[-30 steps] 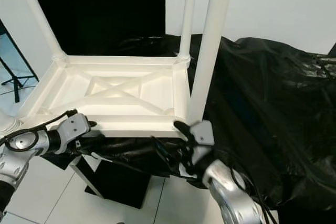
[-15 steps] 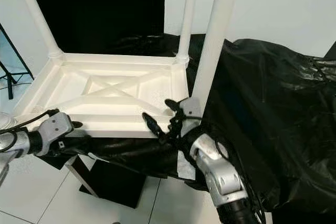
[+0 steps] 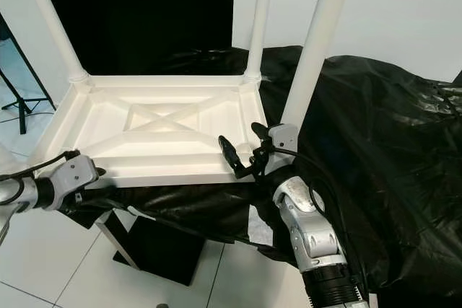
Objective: Building children table
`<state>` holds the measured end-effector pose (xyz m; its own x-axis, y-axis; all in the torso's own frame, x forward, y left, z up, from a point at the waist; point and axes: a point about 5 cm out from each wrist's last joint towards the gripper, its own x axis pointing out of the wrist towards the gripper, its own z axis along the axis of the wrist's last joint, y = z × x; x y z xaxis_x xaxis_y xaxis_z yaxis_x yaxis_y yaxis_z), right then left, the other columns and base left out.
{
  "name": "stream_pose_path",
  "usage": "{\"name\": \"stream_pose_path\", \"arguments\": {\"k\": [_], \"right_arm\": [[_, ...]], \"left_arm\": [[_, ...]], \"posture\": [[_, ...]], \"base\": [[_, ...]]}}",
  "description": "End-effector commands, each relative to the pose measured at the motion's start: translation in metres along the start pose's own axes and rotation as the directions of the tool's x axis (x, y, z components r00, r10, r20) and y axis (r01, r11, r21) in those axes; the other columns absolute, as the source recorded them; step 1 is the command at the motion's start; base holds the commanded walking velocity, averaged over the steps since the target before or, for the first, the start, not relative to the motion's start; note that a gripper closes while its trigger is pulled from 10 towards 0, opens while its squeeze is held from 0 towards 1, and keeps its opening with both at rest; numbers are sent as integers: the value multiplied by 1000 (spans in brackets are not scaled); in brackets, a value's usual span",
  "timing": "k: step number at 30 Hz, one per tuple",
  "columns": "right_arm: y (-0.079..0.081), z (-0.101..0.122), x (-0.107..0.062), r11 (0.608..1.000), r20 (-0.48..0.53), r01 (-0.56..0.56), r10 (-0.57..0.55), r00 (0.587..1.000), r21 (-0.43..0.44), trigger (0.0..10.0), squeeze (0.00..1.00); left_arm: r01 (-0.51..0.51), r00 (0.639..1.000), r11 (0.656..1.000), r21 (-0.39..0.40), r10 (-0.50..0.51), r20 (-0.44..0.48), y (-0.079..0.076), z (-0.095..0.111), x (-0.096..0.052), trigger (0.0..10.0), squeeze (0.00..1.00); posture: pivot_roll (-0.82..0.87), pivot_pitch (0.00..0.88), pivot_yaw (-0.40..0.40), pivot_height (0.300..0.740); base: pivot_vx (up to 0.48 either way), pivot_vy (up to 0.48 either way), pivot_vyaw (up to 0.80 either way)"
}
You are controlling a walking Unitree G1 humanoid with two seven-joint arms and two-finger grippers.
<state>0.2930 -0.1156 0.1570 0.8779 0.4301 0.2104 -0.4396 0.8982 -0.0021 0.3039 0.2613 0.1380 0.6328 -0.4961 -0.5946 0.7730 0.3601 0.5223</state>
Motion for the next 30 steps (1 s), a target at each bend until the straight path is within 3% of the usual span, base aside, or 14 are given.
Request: {"name": "stream_pose_path", "arguments": {"k": [1, 2, 3, 4, 6, 7, 12, 14, 21, 23, 26, 30], "right_arm": [[-15, 0, -5, 997, -1, 76, -76, 997, -20, 10000, 0], [-16, 0, -6, 996, 1, 90, -90, 996, -19, 10000, 0], [-16, 0, -6, 996, 1, 90, -90, 996, -19, 10000, 0], [-18, 0, -7, 994, 2, 104, -104, 995, -21, 10000, 0], [-22, -1, -8, 992, 1, 128, -128, 992, -25, 10000, 0], [-25, -2, -10, 988, 1, 152, -152, 988, -32, 10000, 0], [-39, -1, -16, 969, 8, 240, -240, 971, -51, 10000, 0], [-52, -1, -23, 951, 6, 301, -302, 953, -72, 10000, 0], [-69, -2, -29, 934, 1, 343, -345, 939, -100, 10000, 0], [-76, 0, -32, 927, 4, 357, -359, 933, -116, 10000, 0], [-79, 0, -34, 922, 6, 368, -370, 929, -124, 10000, 0], [-79, 0, -34, 922, 6, 368, -370, 929, -124, 10000, 0]], "left_arm": [[-13, 1000, 1000, 0, 13, -3, 2, 1, 5, 549, 0], [-16, 1000, 1000, 6, 16, 0, 4, 2, 6, 2745, 0], [-16, 1000, 1000, 6, 16, 0, 4, 2, 6, 2745, 0], [-17, 1000, 1000, 8, 17, 5, 6, 4, 7, 3490, 0], [-16, 1000, 1000, 18, 16, 11, 8, 6, 9, 3373, 0], [-17, 1000, 999, 31, 16, 18, 9, 9, 11, 10000, 0], [-7, 999, 998, 67, 3, 53, 12, 21, 21, 10000, 0], [1, 996, 995, 99, -10, 91, 14, 35, 33, 10000, 0], [30, 988, 988, 150, -52, 145, 11, 55, 50, 10000, 0], [48, 979, 984, 171, -80, 187, 8, 69, 59, 10000, 0], [68, 969, 979, 191, -110, 223, 4, 81, 66, 10000, 0], [68, 969, 979, 191, -110, 223, 4, 81, 66, 10000, 0]], "posture": [[22, 0, -15, 740], [19, 0, -11, 740], [19, 0, -11, 740], [18, 0, -10, 740], [12, 0, -4, 740], [7, 0, 2, 740], [-13, 0, 20, 740], [-24, 0, 29, 740], [-39, 0, 42, 740], [-45, 0, 46, 740], [-50, 0, 49, 740], [-50, 0, 49, 740]], "base": [[0, 0, 0], [0, 0, 0], [0, 0, 0], [0, 0, 0], [0, 0, 0], [0, 0, 0], [0, 0, 0], [0, 0, 0], [0, 0, 0], [0, 0, 0], [0, 0, 0], [0, 0, 0]]}}
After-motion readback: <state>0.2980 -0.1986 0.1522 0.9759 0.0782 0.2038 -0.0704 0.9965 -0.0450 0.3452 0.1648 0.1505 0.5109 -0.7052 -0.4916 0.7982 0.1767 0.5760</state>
